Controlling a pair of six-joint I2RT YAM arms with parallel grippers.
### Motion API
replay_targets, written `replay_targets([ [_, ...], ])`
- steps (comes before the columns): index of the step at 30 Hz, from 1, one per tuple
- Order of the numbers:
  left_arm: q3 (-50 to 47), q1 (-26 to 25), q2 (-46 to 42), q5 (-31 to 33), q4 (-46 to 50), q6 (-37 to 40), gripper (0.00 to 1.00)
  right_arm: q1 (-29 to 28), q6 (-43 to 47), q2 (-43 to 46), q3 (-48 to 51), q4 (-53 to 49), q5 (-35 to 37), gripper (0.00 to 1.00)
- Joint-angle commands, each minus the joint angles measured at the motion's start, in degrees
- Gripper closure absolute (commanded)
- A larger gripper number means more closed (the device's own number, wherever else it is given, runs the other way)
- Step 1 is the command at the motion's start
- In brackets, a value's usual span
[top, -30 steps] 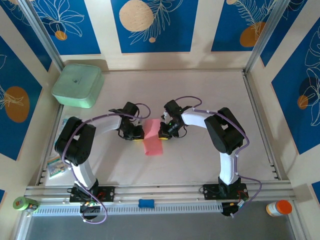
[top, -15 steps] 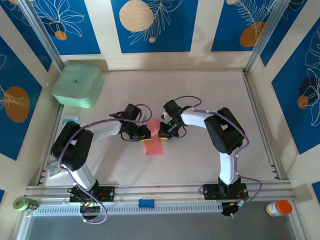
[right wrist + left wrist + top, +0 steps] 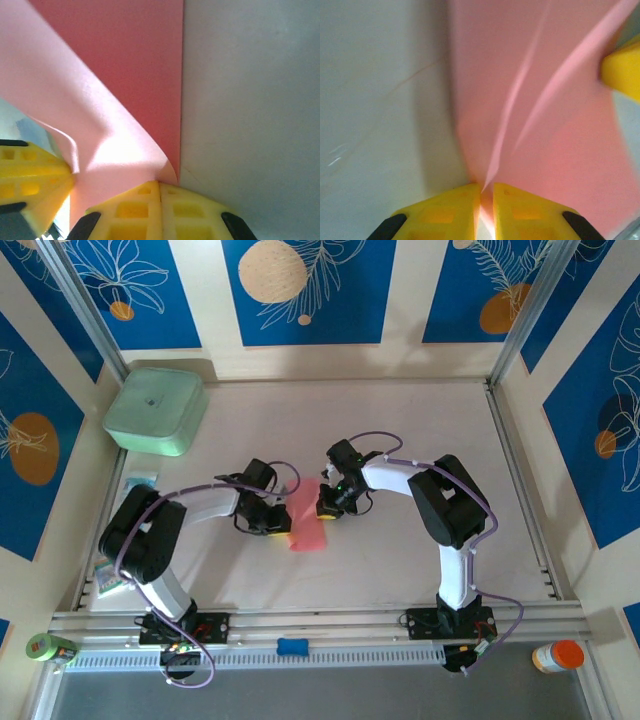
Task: Fold a paper plane with a square sheet of paper (pick it up from the middle)
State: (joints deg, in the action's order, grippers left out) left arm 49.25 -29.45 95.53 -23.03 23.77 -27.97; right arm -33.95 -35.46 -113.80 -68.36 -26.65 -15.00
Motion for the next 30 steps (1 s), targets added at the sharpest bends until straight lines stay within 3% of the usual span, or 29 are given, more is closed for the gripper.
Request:
replay_targets([
  [1, -0.6, 1.5, -3.9, 4.1, 8.8, 2.6, 0.81, 0.2, 0.6, -8.2, 4.9, -6.7, 15.4, 1.0],
  [5, 1.1, 0.5, -5.4, -2.3, 3.0, -2.5, 0.8, 0.2, 0.7, -8.3, 4.8, -6.9, 15.4, 1.0],
  [11, 1.8, -3.5, -1.7, -5.0, -6.3, -9.5, 0.81, 0.2, 0.5, -8.4, 4.9, -6.8, 15.3, 1.0],
  [15, 1.6, -4.7, 2.0, -5.1, -7.2, -10.3, 0.82, 0.2, 0.4, -8.4, 4.7, -6.8, 15.2, 1.0],
  [19, -0.4, -4.8, 2.6, -4.9, -4.0, -7.9, 0.83, 0.3, 0.5, -8.4, 4.5, -7.2, 15.2, 1.0],
  [23, -3.6, -4.5, 0.6, -0.5, 4.1, -3.1, 0.84, 0.5, 0.7, -8.3, 4.7, -7.1, 14.9, 1.0],
  [30, -6.5, -3.0, -7.8, 1.5, 8.8, -2.6, 0.85, 0.8, 0.9, -8.4, 5.2, -6.7, 15.0, 1.0],
])
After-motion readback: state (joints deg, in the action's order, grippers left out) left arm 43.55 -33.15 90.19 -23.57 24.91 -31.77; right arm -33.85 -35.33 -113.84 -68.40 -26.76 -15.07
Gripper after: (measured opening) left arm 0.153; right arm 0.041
